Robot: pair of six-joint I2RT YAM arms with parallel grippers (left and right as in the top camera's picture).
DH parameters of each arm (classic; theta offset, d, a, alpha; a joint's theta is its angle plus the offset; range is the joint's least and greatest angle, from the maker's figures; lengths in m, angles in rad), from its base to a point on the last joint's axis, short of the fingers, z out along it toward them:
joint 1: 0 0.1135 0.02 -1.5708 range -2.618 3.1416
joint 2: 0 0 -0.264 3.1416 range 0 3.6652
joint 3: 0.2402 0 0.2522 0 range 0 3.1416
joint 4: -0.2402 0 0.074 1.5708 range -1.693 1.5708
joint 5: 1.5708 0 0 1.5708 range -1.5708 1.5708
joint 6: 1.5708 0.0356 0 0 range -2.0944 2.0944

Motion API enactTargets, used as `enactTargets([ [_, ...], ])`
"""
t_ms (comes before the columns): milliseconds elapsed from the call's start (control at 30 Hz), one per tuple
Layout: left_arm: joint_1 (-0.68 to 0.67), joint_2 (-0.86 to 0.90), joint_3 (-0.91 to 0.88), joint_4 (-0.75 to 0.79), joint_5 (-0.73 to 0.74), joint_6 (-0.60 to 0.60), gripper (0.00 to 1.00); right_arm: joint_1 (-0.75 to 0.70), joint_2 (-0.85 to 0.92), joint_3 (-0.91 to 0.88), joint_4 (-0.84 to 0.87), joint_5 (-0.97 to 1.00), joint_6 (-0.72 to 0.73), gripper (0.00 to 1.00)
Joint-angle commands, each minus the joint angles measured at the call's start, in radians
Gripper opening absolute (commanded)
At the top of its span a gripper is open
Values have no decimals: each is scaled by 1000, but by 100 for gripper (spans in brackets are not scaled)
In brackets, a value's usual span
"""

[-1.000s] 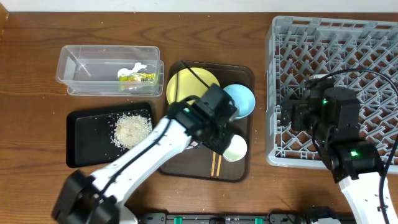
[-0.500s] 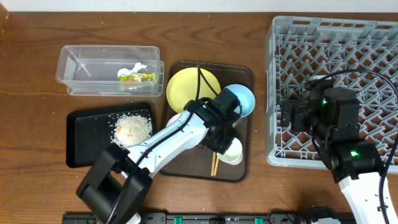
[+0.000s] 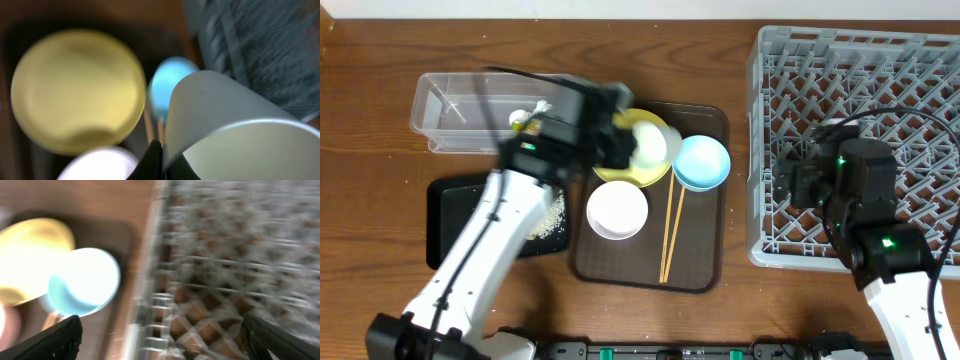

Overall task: Sort waste into correct bins and load items into the dishwasher rack
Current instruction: 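Lift the white cup with the left gripper toward the right gripper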

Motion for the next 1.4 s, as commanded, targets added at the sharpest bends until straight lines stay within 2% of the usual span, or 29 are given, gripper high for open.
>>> enactTargets([
  [0, 95, 53, 10, 71, 392, -105, 6, -13, 55, 23, 14, -378, -95, 99],
  [133, 133, 136, 10, 128, 719, -111, 6, -12, 154, 23, 17, -723, -214, 99],
  [267, 106, 202, 10, 121, 856, -111, 6, -12, 264, 23, 27, -987, -326, 99],
  [500, 28, 257, 10, 120, 863, -112, 6, -12, 403, 23, 202, -1170, -339, 99],
  [700, 3, 257, 10, 121, 863, -112, 6, -13, 417, 23, 488, -1254, -234, 99],
  [833, 4, 257, 10, 121, 863, -112, 6, -13, 417, 23, 602, -1308, -219, 95],
  [1133, 4, 257, 10, 121, 863, -112, 6, -13, 417, 23, 637, -1358, -219, 87],
  [1233, 4, 257, 10, 121, 863, -113, 6, -13, 417, 23, 637, -1358, -219, 78],
  [1367, 4, 257, 10, 121, 863, -113, 6, -13, 417, 23, 638, -1358, -219, 73],
])
